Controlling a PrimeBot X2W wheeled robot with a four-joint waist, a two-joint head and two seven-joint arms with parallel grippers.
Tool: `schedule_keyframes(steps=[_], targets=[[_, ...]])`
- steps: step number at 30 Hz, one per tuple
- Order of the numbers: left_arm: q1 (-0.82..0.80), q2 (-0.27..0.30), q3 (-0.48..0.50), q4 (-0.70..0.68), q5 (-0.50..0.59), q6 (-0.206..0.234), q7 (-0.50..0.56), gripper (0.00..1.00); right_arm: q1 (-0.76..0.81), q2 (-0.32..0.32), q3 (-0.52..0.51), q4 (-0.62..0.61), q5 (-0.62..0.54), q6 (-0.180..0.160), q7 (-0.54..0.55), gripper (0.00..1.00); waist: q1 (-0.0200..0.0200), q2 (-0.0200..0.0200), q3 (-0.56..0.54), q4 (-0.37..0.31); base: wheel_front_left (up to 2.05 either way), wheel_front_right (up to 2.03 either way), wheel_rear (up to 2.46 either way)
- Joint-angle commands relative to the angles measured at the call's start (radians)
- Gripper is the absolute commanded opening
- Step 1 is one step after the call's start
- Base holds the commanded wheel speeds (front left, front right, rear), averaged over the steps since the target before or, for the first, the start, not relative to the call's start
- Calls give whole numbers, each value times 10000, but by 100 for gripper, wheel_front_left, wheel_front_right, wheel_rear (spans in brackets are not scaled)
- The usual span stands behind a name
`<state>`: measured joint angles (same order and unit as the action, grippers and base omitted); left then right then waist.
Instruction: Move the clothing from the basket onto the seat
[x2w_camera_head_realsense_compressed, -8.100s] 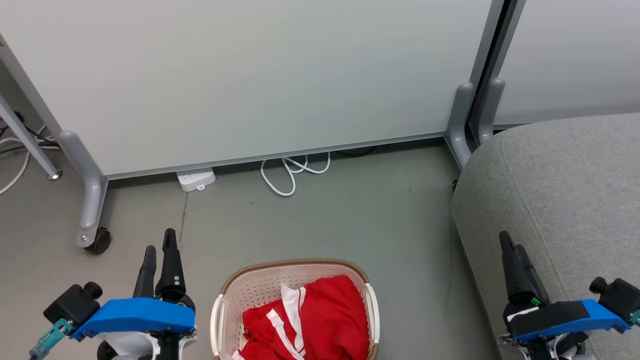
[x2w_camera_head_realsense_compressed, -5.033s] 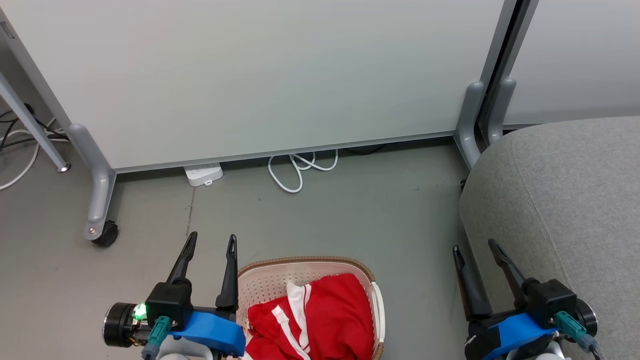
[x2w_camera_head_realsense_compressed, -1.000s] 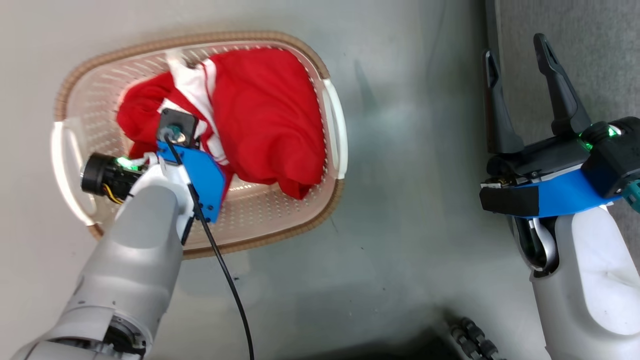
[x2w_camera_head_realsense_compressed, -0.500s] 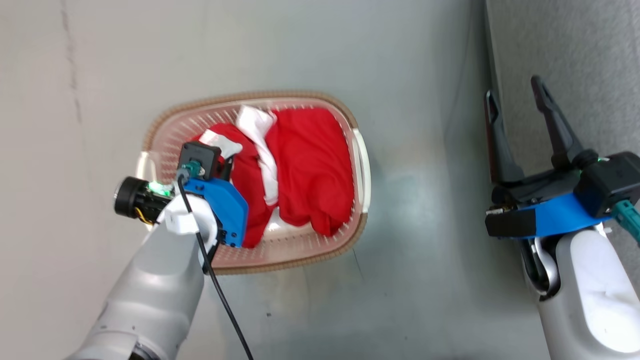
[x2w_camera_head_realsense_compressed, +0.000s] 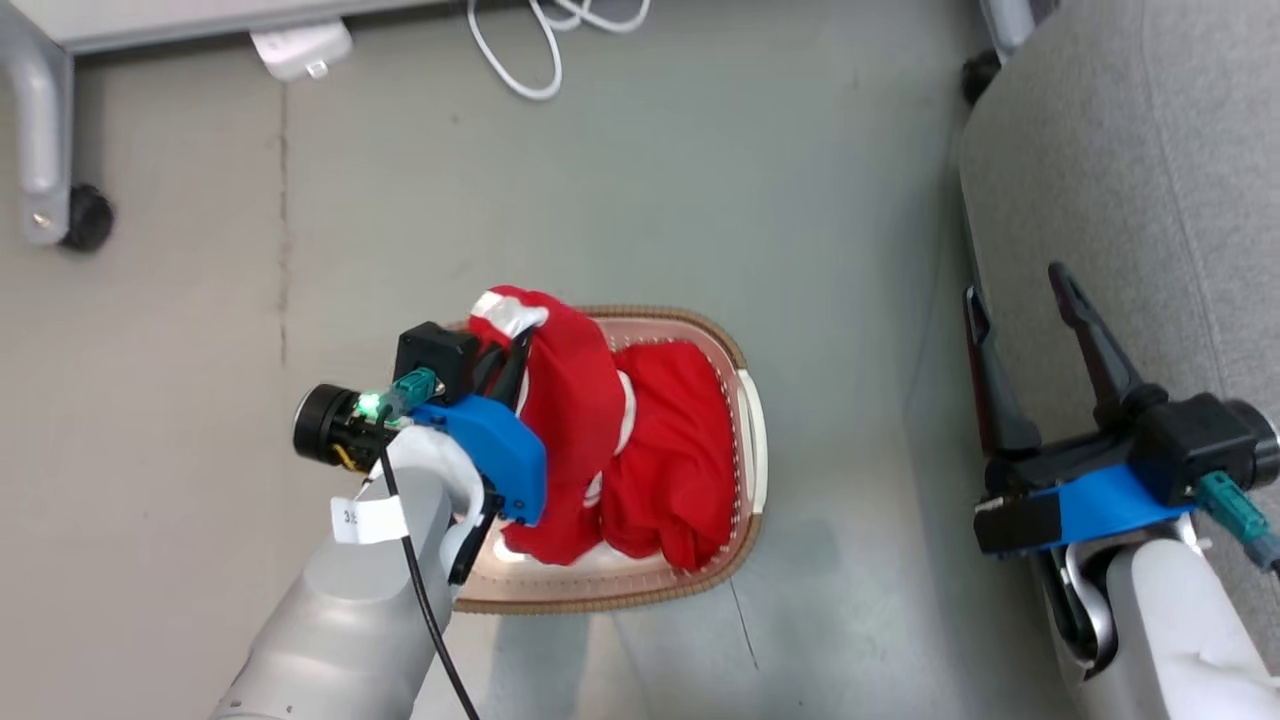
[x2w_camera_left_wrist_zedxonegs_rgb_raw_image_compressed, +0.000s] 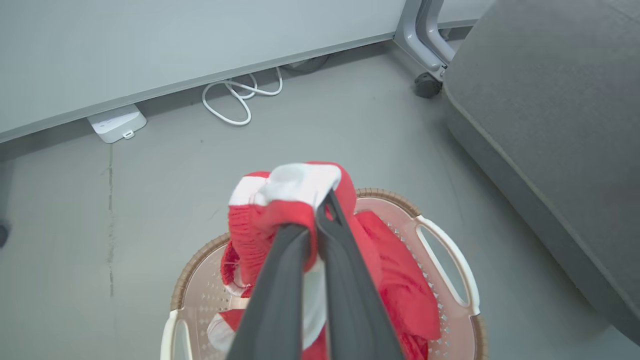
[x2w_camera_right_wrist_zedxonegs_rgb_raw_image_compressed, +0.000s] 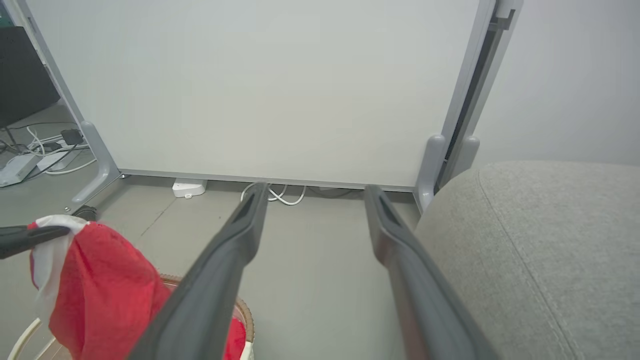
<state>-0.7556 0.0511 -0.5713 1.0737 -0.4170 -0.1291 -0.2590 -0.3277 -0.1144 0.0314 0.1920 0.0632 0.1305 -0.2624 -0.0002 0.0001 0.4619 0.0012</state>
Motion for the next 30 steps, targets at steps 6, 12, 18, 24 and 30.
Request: schedule_keyframes(steps=[6,12,18,24,30], targets=[[436,-8,101,-1617,-86,175,-70,0,623,58,-15,142,-42,4,-37,100,2,-1,-1225,283,0,0,0],[733,-7,131,-3049,99,307,-75,0,964,121,41,261,-5,4,-37,100,2,-1,-1967,330,0,0,0],[660,-7,-56,-4174,120,390,-74,0,1214,178,102,359,30,3,-38,100,2,-1,-2549,354,0,0,0],[376,-6,-373,-5018,26,511,-75,0,1502,272,130,428,17,4,-37,100,2,-1,-3065,368,0,0,0],[177,-5,-743,-5660,-228,573,-75,0,1773,376,170,495,-10,4,-37,100,2,-1,-3513,351,0,0,0]])
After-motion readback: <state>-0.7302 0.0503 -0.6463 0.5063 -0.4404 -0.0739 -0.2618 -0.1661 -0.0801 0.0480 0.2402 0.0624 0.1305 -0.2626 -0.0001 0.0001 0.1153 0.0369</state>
